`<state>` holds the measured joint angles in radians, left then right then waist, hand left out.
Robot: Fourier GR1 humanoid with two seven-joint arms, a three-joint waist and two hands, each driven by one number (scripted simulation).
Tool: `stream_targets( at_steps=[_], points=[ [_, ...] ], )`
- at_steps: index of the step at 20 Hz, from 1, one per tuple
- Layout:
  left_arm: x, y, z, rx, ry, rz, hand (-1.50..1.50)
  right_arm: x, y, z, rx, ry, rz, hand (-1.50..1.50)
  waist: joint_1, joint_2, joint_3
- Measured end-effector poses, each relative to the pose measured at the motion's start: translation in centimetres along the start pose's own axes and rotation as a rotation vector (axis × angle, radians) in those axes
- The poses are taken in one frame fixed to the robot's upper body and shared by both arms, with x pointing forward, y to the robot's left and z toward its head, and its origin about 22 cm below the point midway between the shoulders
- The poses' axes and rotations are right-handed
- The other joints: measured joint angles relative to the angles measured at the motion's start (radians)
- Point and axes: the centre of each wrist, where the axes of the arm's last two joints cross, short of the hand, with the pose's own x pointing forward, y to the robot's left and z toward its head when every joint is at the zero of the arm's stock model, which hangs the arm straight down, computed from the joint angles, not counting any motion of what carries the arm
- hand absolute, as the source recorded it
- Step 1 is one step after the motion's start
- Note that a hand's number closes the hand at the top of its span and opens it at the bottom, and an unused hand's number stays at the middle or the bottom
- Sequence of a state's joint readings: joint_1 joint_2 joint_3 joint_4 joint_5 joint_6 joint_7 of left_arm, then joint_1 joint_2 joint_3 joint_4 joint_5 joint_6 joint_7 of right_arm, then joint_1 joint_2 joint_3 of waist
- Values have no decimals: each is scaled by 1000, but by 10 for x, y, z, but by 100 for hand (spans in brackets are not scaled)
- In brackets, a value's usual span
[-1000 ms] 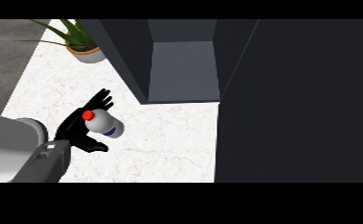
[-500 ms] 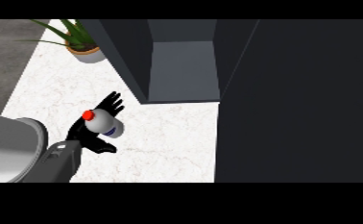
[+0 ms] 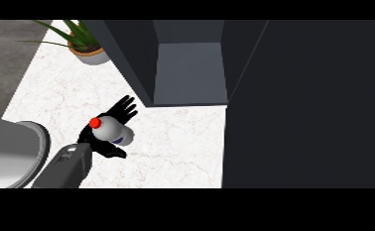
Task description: Pick up the bottled water, place it into the cabinet and close the cabinet
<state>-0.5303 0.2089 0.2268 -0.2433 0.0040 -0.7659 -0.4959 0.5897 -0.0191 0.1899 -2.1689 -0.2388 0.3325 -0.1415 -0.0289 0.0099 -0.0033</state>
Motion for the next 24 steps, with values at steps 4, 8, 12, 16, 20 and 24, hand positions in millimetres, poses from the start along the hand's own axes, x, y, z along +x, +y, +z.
stream_targets(
  at_steps=[4,8,12,16,20,24],
  points=[
    [-4,-7,-5,-37,3,-3,150,-1,2,2,-2,-2,-3,-150,-1,-1,0],
    [-7,-13,-10,-62,-2,-10,150,3,0,6,-3,2,-2,-150,-1,-2,0],
    [-8,-13,-9,-67,-3,5,150,2,0,4,-2,1,0,-150,1,-2,0],
    [-7,-16,-12,-69,-17,-13,150,4,1,3,-4,10,1,-150,4,-3,0],
    [-10,-11,-3,35,-99,-5,150,2,0,4,-13,11,5,-150,12,-5,1],
    [-23,-5,18,254,-250,52,150,1,-1,4,-23,9,9,-150,29,-9,2]
  ],
)
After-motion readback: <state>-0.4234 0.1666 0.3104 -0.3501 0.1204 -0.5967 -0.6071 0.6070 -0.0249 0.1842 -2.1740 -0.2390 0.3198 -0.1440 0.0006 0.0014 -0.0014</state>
